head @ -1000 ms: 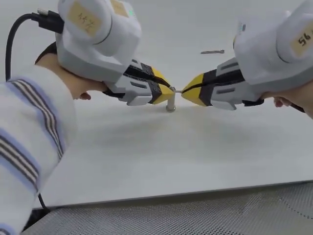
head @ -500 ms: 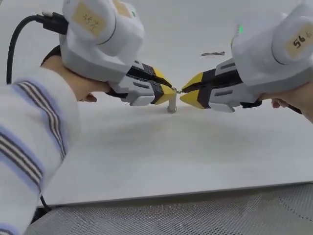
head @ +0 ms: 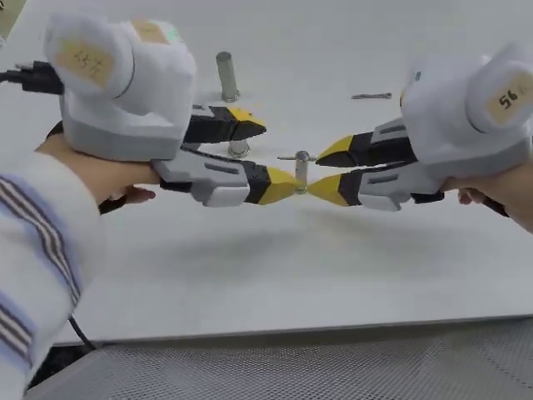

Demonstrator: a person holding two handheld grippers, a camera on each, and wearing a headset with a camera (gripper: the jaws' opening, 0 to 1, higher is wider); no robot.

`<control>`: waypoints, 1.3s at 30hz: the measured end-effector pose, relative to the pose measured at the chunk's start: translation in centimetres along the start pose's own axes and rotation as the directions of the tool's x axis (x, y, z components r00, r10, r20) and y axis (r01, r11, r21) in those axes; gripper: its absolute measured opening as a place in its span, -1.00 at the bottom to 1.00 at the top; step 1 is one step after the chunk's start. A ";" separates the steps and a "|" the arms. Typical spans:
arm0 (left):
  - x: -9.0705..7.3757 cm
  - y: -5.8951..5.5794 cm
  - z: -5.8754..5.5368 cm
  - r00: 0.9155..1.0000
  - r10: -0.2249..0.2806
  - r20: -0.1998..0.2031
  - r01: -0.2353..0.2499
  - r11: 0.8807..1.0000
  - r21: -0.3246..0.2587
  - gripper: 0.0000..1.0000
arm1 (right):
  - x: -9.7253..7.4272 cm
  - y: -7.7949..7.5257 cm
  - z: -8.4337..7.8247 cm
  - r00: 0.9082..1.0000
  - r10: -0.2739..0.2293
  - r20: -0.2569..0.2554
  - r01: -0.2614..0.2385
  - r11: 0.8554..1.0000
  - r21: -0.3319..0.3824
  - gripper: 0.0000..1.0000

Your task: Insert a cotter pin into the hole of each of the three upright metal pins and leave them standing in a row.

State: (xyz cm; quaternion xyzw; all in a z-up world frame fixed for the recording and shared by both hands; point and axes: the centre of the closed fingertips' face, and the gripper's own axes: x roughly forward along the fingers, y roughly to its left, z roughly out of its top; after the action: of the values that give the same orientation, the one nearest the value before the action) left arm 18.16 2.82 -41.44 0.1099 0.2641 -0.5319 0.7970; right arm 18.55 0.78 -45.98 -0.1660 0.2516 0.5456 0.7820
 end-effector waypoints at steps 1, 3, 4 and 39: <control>-0.4 0.1 -0.2 1.000 0.004 0.017 -0.004 1.000 -0.026 0.07 | 0.1 0.1 0.1 1.000 0.004 0.014 -0.005 1.000 0.008 -0.67; -0.9 0.2 -0.6 1.000 0.004 0.029 -0.003 0.999 -0.032 0.21 | 0.3 0.1 0.2 1.000 0.007 0.028 -0.008 1.000 0.024 -0.67; -1.2 0.0 -0.7 0.999 0.017 0.044 -0.016 1.000 -0.018 0.25 | 0.4 0.1 0.1 0.999 0.007 0.034 -0.008 1.000 0.028 -0.67; -3.0 -2.4 -4.1 0.997 0.075 0.021 -0.071 0.988 -0.137 0.97 | 2.6 0.0 0.1 0.998 0.060 0.023 -0.058 0.995 -0.079 -0.92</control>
State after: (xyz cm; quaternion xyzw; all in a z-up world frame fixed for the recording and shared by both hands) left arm 13.82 6.06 -42.97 0.0578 0.2851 -0.4846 0.8249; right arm 19.26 2.85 -47.44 -0.1821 0.2248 0.5799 0.7616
